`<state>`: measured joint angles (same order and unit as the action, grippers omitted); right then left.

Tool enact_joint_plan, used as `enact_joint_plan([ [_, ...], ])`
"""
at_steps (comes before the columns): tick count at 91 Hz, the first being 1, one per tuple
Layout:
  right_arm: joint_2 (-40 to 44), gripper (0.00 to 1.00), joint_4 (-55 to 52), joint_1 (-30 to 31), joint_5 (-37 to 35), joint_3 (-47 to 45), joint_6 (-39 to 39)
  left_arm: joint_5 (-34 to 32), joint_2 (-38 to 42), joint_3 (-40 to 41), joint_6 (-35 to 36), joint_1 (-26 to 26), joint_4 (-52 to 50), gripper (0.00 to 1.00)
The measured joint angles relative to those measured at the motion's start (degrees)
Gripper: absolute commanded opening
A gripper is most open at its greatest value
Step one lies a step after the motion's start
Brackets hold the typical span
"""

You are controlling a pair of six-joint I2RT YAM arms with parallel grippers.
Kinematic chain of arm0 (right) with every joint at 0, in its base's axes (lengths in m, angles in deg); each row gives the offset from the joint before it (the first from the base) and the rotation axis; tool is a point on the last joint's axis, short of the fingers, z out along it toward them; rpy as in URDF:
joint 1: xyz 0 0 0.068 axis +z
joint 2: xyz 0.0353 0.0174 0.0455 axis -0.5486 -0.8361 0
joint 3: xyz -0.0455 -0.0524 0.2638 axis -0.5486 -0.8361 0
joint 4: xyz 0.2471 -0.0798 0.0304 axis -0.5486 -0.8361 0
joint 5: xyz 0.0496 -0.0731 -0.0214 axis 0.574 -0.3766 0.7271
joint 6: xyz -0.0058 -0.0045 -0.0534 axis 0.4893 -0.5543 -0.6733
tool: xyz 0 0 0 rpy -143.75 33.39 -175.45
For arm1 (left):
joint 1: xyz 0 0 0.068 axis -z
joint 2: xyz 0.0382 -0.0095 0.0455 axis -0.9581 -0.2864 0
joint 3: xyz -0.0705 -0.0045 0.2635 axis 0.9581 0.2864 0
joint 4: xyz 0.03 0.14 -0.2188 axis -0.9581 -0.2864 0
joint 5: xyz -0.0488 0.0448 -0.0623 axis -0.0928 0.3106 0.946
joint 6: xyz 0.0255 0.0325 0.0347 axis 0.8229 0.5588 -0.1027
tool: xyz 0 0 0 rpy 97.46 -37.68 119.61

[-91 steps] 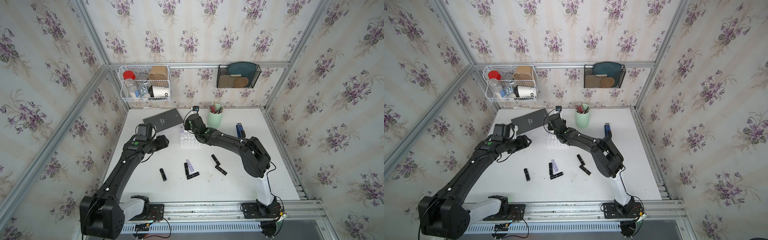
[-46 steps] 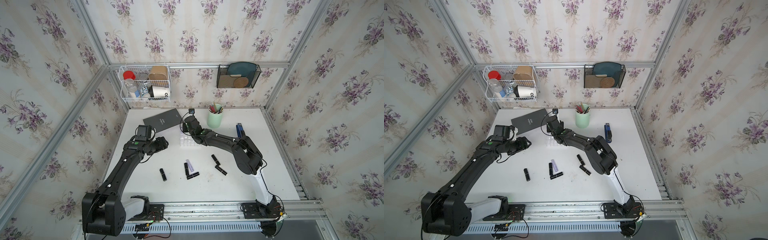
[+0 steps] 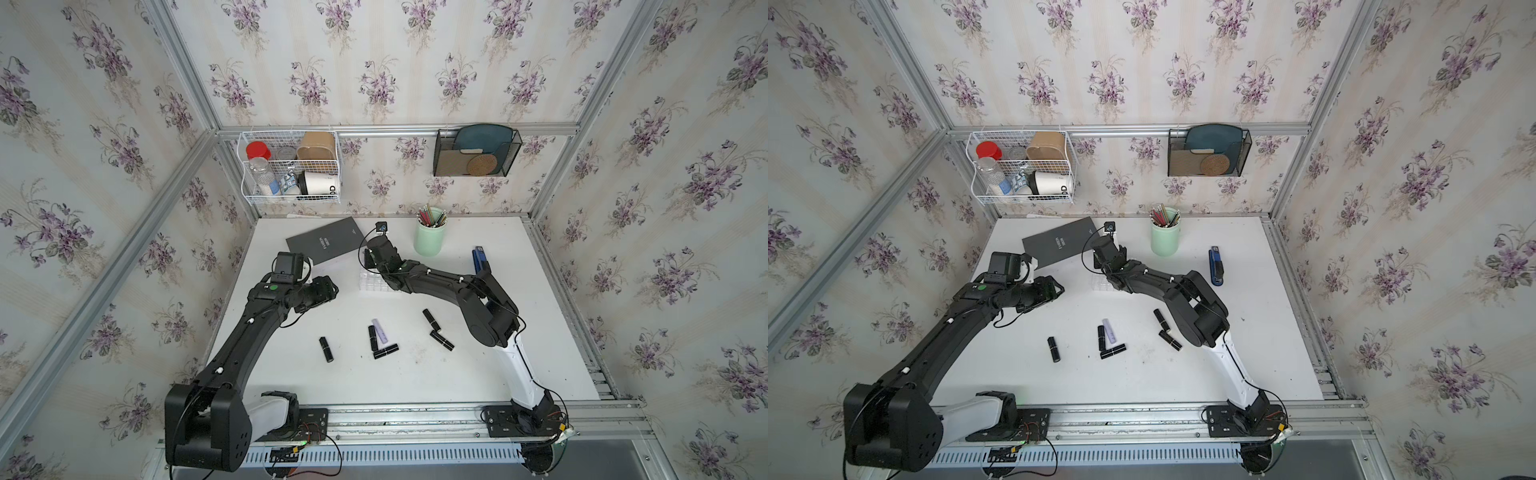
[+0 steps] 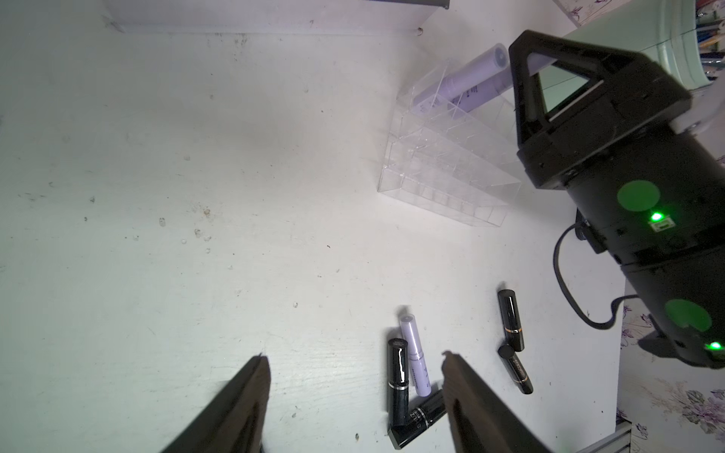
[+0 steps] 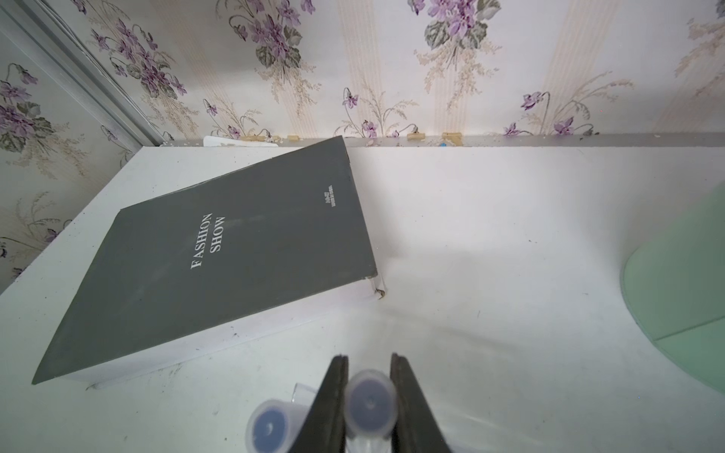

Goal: Arrange the lipsticks in the organizer
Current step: Place the lipstick in the storage box, then pick up the lipstick at the center of the board.

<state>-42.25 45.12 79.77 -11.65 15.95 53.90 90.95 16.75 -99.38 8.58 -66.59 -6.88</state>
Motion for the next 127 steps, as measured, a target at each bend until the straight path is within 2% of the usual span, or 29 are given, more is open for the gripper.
enact_joint_plan([
  [8,0.0,0.37,-0.4,0.0,0.0,0.2,-0.1,0.1,0.1,0.0,0.0,0.0,0.0,0.73],
  [13,0.1,0.44,-1.0,0.0,0.1,0.5,-0.3,0.2,0.2,0.0,0.0,0.0,0.0,0.72],
  [31,6.0,0.56,-5.5,0.0,2.4,-0.3,0.0,0.1,0.6,-1.2,-0.1,0.0,-0.9,0.74],
  [40,12.7,0.55,-7.3,0.0,4.0,-3.7,2.1,-0.7,1.0,-3.2,0.2,0.0,-2.9,0.75],
  [56,26.2,0.50,-14.1,0.7,9.0,-17.9,6.2,-3.3,3.1,-7.2,3.0,0.0,-6.6,0.74],
  [67,30.1,0.51,-23.4,4.7,14.9,-23.9,6.5,-4.0,3.9,-5.7,3.3,0.2,-7.6,0.73],
  [84,28.0,0.47,-34.7,11.2,21.6,-23.3,6.1,-2.8,3.9,0.4,-0.4,3.5,-6.5,0.72],
  [98,24.3,0.42,-38.4,11.6,23.3,-22.3,5.0,-2.0,5.3,3.1,-2.9,5.6,-6.1,0.71],
  [127,18.5,0.40,-38.5,11.9,26.5,-21.2,2.6,-2.3,7.4,3.3,-3.3,5.9,-6.1,0.71],
])
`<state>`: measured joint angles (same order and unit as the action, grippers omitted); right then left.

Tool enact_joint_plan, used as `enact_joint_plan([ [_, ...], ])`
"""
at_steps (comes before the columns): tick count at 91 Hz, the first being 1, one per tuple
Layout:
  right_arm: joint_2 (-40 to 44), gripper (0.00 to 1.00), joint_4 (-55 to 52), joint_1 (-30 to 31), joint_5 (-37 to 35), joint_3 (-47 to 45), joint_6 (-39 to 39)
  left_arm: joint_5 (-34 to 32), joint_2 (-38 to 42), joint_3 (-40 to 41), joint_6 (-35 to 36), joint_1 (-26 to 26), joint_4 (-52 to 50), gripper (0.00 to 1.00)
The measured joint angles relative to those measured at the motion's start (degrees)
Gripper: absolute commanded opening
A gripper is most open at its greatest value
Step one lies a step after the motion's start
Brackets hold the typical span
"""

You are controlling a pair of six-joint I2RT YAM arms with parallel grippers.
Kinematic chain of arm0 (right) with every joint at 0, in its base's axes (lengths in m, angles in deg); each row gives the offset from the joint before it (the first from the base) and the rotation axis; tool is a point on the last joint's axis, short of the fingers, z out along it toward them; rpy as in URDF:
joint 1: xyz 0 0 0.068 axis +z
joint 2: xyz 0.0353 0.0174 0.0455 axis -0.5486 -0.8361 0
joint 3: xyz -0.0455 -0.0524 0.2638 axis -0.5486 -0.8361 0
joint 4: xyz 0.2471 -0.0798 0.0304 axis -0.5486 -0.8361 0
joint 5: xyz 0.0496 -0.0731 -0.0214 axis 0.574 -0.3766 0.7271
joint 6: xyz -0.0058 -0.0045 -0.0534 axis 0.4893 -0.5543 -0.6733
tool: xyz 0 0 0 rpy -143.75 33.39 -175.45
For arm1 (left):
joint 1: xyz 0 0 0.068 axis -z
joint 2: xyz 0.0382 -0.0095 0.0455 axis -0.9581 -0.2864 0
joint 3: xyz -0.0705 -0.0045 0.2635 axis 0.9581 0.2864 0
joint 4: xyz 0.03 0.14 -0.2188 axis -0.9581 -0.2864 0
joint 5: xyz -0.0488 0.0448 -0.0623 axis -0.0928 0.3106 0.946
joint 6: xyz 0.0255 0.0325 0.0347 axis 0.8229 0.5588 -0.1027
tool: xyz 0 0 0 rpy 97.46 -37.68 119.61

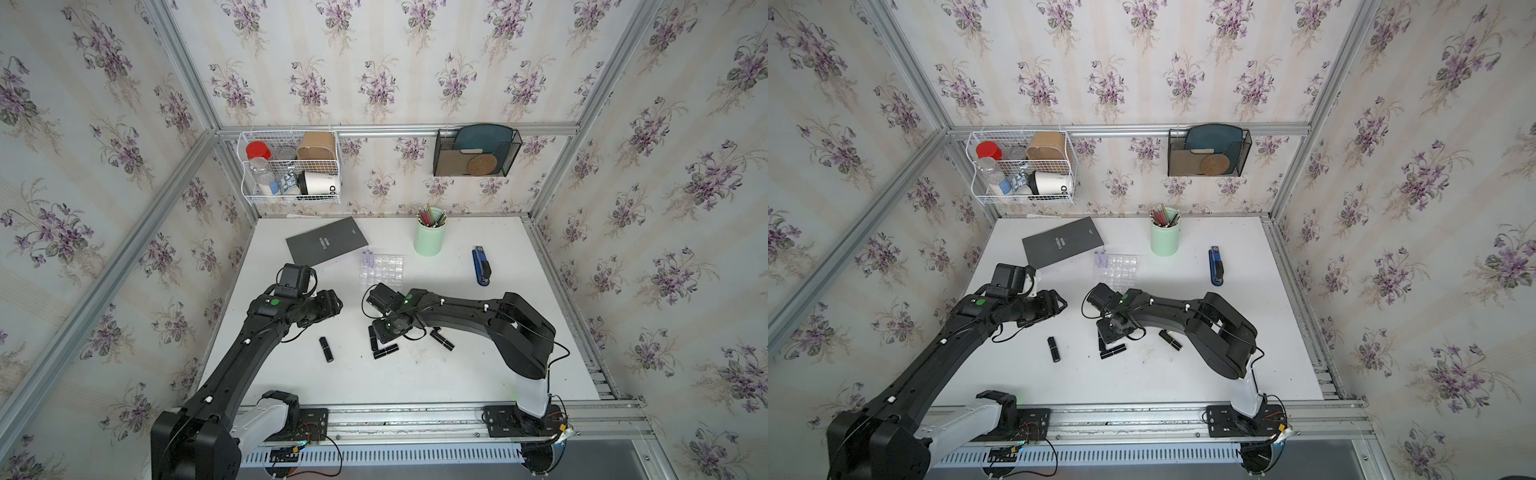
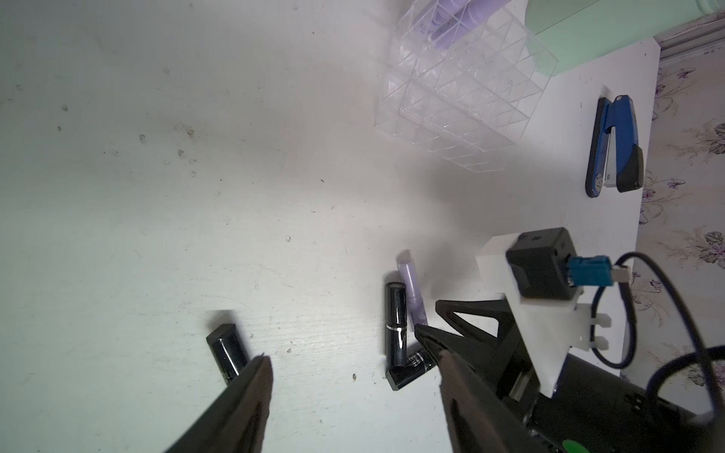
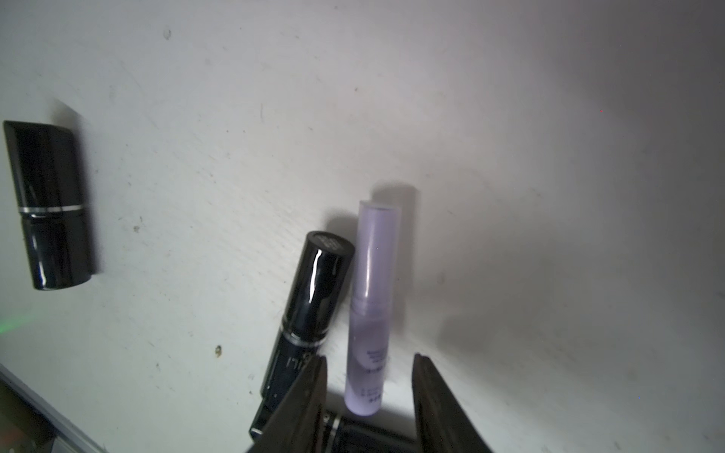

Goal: Arrange the lipsticks in the organizer
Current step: Pick up the lipstick at the center of the board.

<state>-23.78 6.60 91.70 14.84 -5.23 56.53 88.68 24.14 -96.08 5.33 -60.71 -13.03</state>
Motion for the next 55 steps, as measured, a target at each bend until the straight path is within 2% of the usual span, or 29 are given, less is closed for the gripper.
enact_joint_plan([
  [15,-1.9,0.36,0.1,0.0,0.1,0.2,-0.5,0.0,-0.1,0.0,0.0,0.0,0.0,0.71],
  [40,-3.3,0.21,1.5,-2.3,-2.0,1.4,0.5,1.2,0.1,-0.4,0.3,0.5,0.0,0.69],
  [55,2.4,0.16,5.2,-6.0,0.5,-2.4,2.6,6.0,0.7,-1.0,1.7,1.2,0.0,0.64],
])
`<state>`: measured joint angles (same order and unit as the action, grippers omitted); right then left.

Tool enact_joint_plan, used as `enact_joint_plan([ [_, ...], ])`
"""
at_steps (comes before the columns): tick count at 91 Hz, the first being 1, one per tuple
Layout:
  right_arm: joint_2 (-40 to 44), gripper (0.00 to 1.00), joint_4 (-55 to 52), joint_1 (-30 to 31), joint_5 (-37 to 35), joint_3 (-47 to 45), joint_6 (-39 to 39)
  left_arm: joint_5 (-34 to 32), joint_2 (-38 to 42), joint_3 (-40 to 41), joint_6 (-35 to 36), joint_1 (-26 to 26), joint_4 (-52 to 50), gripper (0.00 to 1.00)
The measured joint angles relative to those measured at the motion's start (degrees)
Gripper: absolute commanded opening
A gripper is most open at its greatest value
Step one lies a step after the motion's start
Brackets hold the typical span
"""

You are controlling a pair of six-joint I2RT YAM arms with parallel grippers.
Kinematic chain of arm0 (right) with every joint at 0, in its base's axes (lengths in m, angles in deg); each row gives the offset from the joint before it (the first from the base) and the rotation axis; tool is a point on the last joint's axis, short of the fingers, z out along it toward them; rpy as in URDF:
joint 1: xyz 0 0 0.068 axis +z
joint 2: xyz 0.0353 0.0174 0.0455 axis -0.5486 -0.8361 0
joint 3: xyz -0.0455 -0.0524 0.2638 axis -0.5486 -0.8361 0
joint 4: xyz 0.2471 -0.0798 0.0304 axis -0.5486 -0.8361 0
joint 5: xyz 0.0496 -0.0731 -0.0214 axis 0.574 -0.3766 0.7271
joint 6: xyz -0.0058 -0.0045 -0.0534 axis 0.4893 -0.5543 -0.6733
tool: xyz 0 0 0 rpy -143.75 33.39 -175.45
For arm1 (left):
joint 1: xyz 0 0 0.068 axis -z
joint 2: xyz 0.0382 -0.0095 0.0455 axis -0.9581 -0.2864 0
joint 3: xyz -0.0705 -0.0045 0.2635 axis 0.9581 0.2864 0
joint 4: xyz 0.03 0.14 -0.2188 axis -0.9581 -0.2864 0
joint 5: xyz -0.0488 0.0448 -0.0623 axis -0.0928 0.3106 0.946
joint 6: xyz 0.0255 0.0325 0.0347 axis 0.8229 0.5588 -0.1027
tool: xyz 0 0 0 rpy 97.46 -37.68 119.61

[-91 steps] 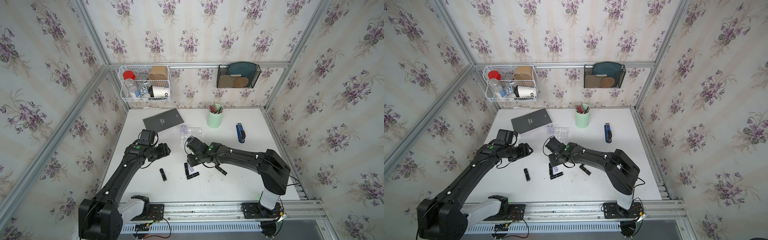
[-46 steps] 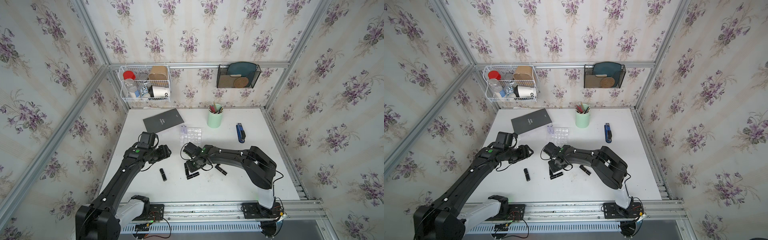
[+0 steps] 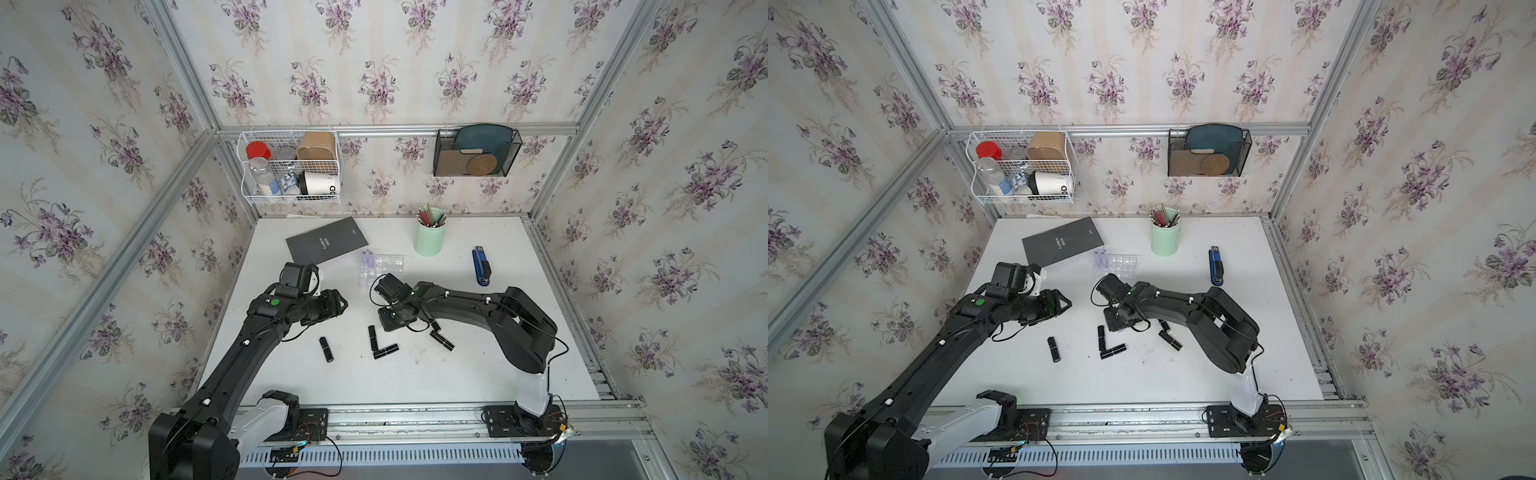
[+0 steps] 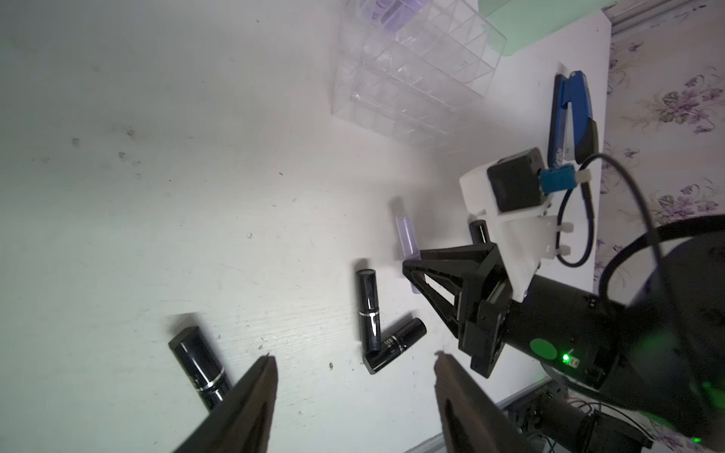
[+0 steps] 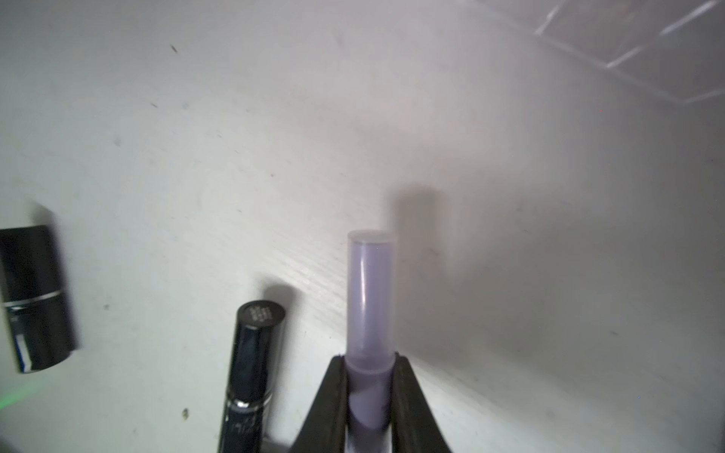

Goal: Arrange the lipsticks in the organizer
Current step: Pick up the lipstick at the center of the board.

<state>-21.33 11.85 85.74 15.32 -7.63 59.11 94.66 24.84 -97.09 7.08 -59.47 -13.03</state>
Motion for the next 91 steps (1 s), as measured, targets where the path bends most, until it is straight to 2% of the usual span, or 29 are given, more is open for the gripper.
enact_joint_plan([
  [3,2.3,0.15,1.5,-0.9,1.2,-1.5,1.2,1.7,0.4,0.4,0.1,0.2,0.3,0.63],
  [4,2.9,0.15,1.9,-1.0,-4.1,-1.8,1.4,2.1,0.6,0.6,0.1,0.3,0.4,0.63],
  [5,3.8,0.15,2.6,-1.4,1.9,-2.4,1.7,2.6,0.7,0.8,0.1,0.5,0.6,0.64],
  [20,12.4,0.15,13.5,-3.9,8.2,-9.9,9.4,11.0,1.6,7.7,-3.0,6.7,7.4,0.72],
  [32,15.6,0.15,23.4,-4.0,13.2,-14.2,16.9,16.7,0.1,11.0,-8.3,12.2,17.1,0.70],
  [49,17.8,0.15,34.1,-4.5,19.1,-17.0,25.2,20.4,-1.2,11.8,-10.5,13.2,26.2,0.57],
  [69,19.0,0.15,38.3,-4.5,24.1,-18.5,29.5,20.8,-3.7,8.5,-7.7,12.8,26.6,0.56],
  [82,19.7,0.15,38.9,-4.7,25.7,-19.5,30.7,20.3,-4.1,6.7,-5.1,12.7,24.4,0.34],
  [91,19.9,0.15,39.4,-4.7,26.6,-20.0,31.1,19.7,-4.6,6.2,-3.7,12.7,23.0,0.28],
])
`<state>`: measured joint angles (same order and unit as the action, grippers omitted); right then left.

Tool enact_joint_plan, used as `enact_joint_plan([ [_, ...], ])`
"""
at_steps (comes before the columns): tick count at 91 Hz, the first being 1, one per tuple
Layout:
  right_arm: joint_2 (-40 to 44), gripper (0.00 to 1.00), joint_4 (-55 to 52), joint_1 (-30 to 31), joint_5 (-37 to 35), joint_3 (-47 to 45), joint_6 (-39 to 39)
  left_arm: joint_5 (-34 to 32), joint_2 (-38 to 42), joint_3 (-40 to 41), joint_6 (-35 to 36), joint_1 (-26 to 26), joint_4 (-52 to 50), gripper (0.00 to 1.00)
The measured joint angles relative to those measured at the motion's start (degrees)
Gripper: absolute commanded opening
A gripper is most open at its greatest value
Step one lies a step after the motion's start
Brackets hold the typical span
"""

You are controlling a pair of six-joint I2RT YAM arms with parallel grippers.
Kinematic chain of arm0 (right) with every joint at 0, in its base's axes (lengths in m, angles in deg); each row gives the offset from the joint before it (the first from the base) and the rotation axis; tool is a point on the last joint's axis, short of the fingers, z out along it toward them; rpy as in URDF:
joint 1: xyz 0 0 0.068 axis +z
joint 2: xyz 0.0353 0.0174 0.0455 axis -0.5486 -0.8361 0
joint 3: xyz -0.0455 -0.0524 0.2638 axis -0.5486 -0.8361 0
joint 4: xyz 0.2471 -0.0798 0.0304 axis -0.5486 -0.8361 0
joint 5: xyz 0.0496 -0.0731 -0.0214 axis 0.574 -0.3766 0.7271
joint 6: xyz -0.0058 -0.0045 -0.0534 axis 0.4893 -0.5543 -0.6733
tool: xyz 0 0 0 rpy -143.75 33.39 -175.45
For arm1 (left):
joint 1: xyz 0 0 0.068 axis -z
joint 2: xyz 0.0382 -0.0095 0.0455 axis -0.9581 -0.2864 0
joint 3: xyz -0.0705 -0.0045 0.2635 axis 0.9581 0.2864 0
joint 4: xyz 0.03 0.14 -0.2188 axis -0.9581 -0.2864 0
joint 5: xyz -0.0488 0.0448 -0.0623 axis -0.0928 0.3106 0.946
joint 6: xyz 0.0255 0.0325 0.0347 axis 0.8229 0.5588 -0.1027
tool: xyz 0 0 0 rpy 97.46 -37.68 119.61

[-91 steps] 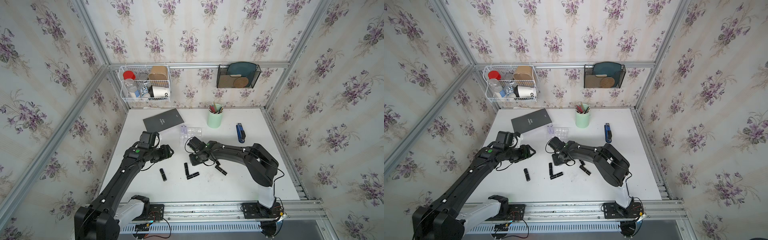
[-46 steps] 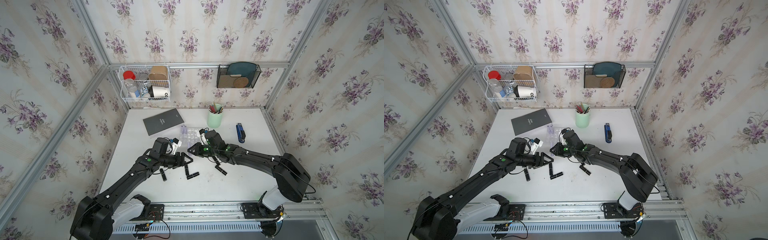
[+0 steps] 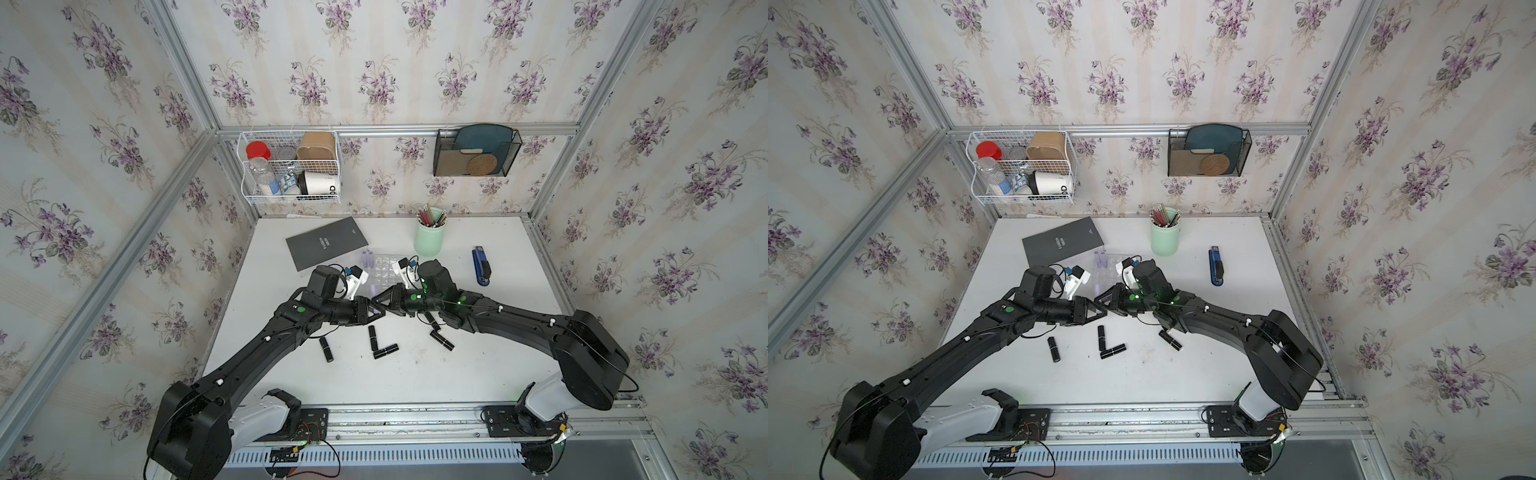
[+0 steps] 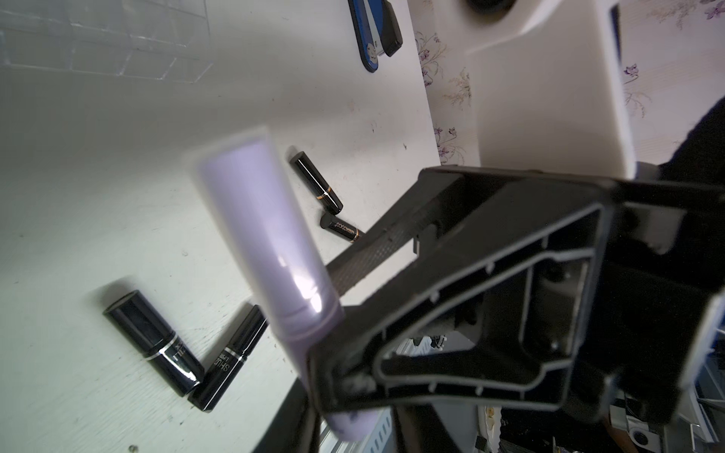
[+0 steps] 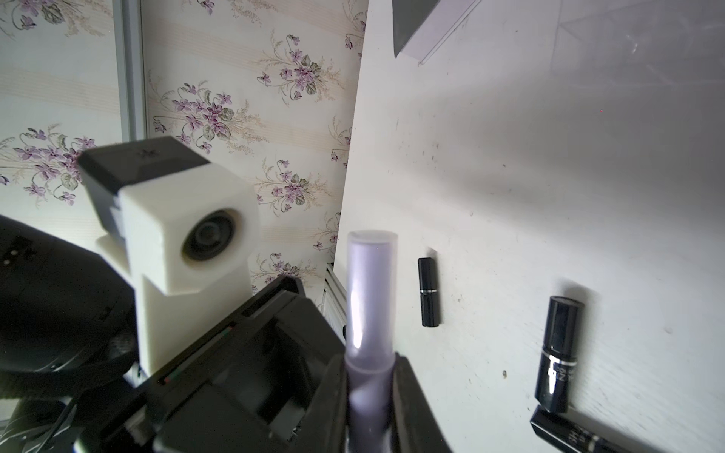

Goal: Arrange the lipsticks in the organizer
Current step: Pick up the lipstick at the center of the board.

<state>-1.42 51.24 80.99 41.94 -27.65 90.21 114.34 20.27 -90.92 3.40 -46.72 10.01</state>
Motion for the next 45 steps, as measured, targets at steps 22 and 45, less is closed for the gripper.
enact_joint_plan([
  [22,-0.3,0.16,2.3,0.0,2.2,-0.8,2.8,-1.2,-0.2,-1.8,4.0,0.0,-4.1,0.17],
  [45,-0.9,0.47,2.1,-0.5,3.3,0.3,3.8,-3.0,-0.6,-2.7,6.2,0.0,-6.0,0.00],
])
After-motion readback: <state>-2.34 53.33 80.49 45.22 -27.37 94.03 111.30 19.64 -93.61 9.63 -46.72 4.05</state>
